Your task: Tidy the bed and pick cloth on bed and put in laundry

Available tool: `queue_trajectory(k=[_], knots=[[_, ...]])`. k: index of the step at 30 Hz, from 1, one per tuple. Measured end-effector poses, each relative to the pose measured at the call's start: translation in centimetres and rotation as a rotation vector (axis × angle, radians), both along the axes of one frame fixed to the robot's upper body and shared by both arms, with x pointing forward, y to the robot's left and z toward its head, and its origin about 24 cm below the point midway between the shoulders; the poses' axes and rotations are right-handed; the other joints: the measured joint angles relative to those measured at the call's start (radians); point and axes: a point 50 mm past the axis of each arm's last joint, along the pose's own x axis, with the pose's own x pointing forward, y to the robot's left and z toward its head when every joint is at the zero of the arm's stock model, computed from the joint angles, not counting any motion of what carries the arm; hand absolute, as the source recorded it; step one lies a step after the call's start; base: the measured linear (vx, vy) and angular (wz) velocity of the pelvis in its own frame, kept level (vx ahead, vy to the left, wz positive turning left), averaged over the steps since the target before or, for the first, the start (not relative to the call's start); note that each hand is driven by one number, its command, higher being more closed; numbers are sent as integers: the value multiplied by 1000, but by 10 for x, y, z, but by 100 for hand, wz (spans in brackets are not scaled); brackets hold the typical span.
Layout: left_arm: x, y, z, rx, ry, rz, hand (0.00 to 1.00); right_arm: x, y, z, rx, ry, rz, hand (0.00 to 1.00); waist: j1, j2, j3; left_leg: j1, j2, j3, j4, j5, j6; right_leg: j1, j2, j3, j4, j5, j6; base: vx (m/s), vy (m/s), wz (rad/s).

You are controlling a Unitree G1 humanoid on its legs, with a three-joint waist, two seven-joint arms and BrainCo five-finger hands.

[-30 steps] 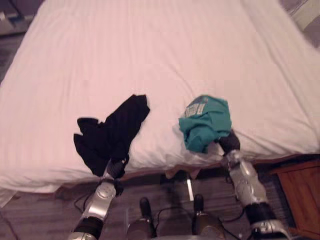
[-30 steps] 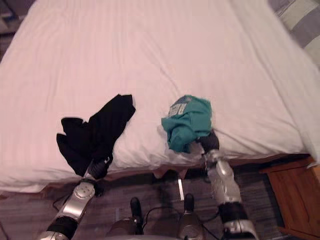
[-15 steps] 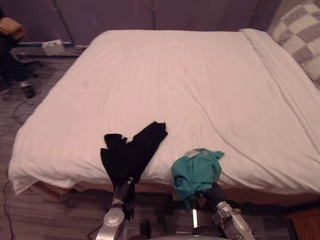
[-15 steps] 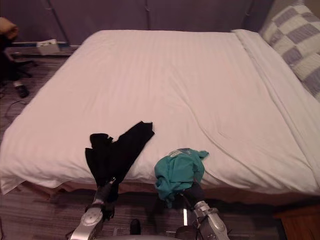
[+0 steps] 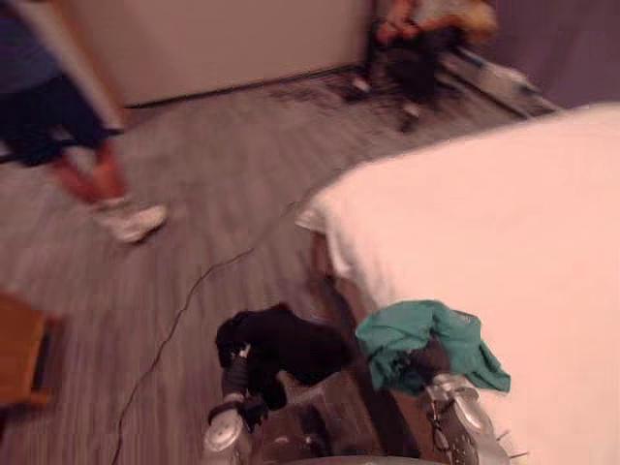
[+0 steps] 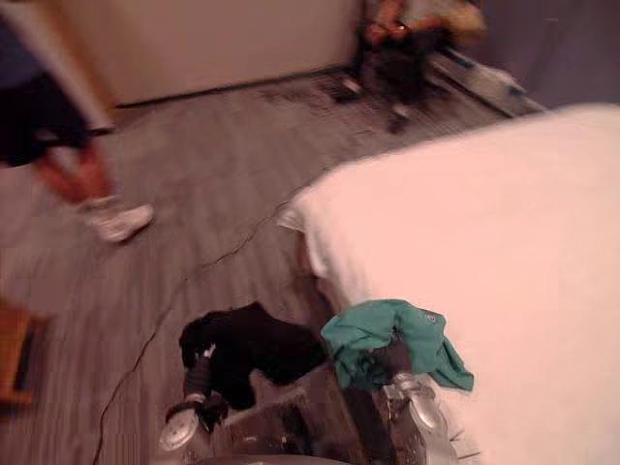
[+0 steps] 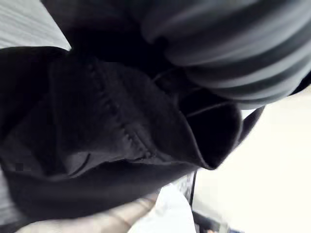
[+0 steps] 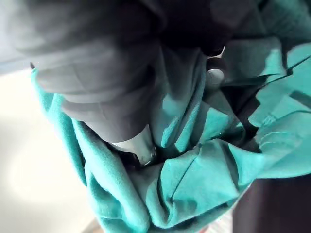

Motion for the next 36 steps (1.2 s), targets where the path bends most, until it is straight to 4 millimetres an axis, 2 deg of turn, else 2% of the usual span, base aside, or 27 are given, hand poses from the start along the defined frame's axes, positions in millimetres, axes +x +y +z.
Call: queue_trajectory(k=[1,2,3,4,5,7,8,10,12,14,15,16,17,24,27,28,29,30,31,32,33,35,36], knots=[[-4,0,-2,2,16,-7,100,2,2,2,8,-12,-5,100,-11,-13,0,7,-17,2,-7,-30,-24,8,-10,-7,-1,-11,-22,-3,46,79],[-5,6,-3,18,26,-14,100,0,8,0,34,-6,-37,100,-15,-65,5,-15,-28,24,96,-98,-13,10,-60,-24,13,-34,-62,54,44,73],[-5,6,-2,19,24,-18,100,0,8,1,36,-7,-51,100,-6,-57,6,-34,2,4,202,-116,53,2,-69,-22,73,-56,-113,127,22,96],[-6,1,-5,2,43,-19,100,-3,6,1,33,-5,-75,100,-24,-41,20,-23,8,-91,239,-147,39,-31,-83,62,238,-9,-149,167,79,107],[-2,0,-4,-3,35,-35,100,-13,0,-6,21,39,-118,100,-46,-35,28,8,-2,-137,200,-138,32,-105,-80,207,366,22,-121,188,94,129],[-1,-1,-4,5,30,-73,100,-29,-3,-15,24,97,-165,100,-55,-25,38,54,-4,-222,144,-114,7,-193,-7,363,376,-17,-71,258,100,129],[-1,0,-4,15,33,-102,100,-36,-3,-18,24,117,-182,100,-67,-28,38,78,-4,-262,125,-104,16,-235,31,422,346,-22,-63,275,22,123],[0,1,-6,23,40,-129,100,-43,-4,-20,22,118,-207,100,-78,-30,40,109,-6,-313,100,-90,2,-271,75,508,218,-17,-46,210,-27,104],[0,1,-6,34,43,-154,100,-45,-4,-20,30,116,-228,100,-73,-45,32,146,-25,-345,79,-85,2,-276,86,538,80,43,-57,181,-57,81],[-2,2,-8,31,52,-151,100,-40,-1,-19,37,107,-231,100,-66,-63,21,170,-49,-355,64,-85,2,-274,85,559,-28,178,-75,189,-106,42],[-3,1,-10,17,63,-146,100,-37,-3,-19,29,101,-236,100,-69,-56,18,173,-50,-368,60,-85,0,-261,86,574,-55,234,-60,163,-109,19],[-4,-1,-11,3,65,-141,100,-35,-5,-19,23,99,-244,100,-66,-51,14,179,-41,-366,55,-85,-17,-253,97,572,-78,245,-70,88,-62,12],[-15,-13,-21,-44,122,-185,100,-46,-5,-36,10,197,-285,100,-71,-18,2,213,34,-314,-74,-27,-91,-178,211,602,-333,383,-119,58,-38,-3],[-14,-10,-21,-39,119,-173,100,-48,-5,-38,-3,208,-280,100,-69,-22,2,200,36,-317,-67,-32,-93,-189,215,607,-334,379,-116,0,0,-1],[-14,0,-22,-23,123,-132,100,-57,-6,-49,-37,269,-264,100,-66,-31,-3,138,52,-319,25,-90,-104,-211,226,607,-320,360,-129,5,-31,-2],[-15,4,-23,-16,128,-110,100,-59,-8,-51,-60,284,-249,100,-65,-23,3,96,74,-315,122,-146,-121,-226,236,606,-284,337,-140,28,-87,-15],[-15,7,-24,-13,133,-82,100,-59,-11,-51,-84,282,-226,100,-63,-4,14,52,111,-307,238,-212,-145,-259,257,605,-178,291,-147,45,-104,-21],[-16,10,-25,-5,137,-66,100,-59,-12,-51,-92,279,-213,100,-59,2,18,33,133,-304,301,-246,-168,-276,270,600,-106,250,-154,102,-148,-27],[-16,24,-24,23,132,-24,100,-58,-13,-50,-99,274,-200,100,-46,-8,27,-26,173,-287,489,-277,-214,-276,279,601,-30,153,-201,87,-178,-10],[-14,28,-24,27,129,3,100,-57,-17,-50,-116,271,-197,100,-42,2,48,-113,207,-304,681,-256,-232,-263,293,593,-9,109,-221,54,-188,-1],[-10,33,-21,37,113,20,100,-55,-19,-51,-134,280,-186,100,-40,-13,76,-183,216,-348,798,-248,-243,-235,289,599,-8,91,-235,12,-143,6],[-11,35,-21,45,109,23,100,-51,-22,-49,-150,272,-171,100,-26,-17,101,-222,200,-342,752,-256,-231,-199,273,595,-25,85,-238,95,-88,8],[-11,33,-21,39,103,20,100,-51,-26,-48,-164,265,-169,100,-23,-19,117,-231,184,-331,622,-246,-236,-168,260,583,-57,85,-238,151,-46,22]])
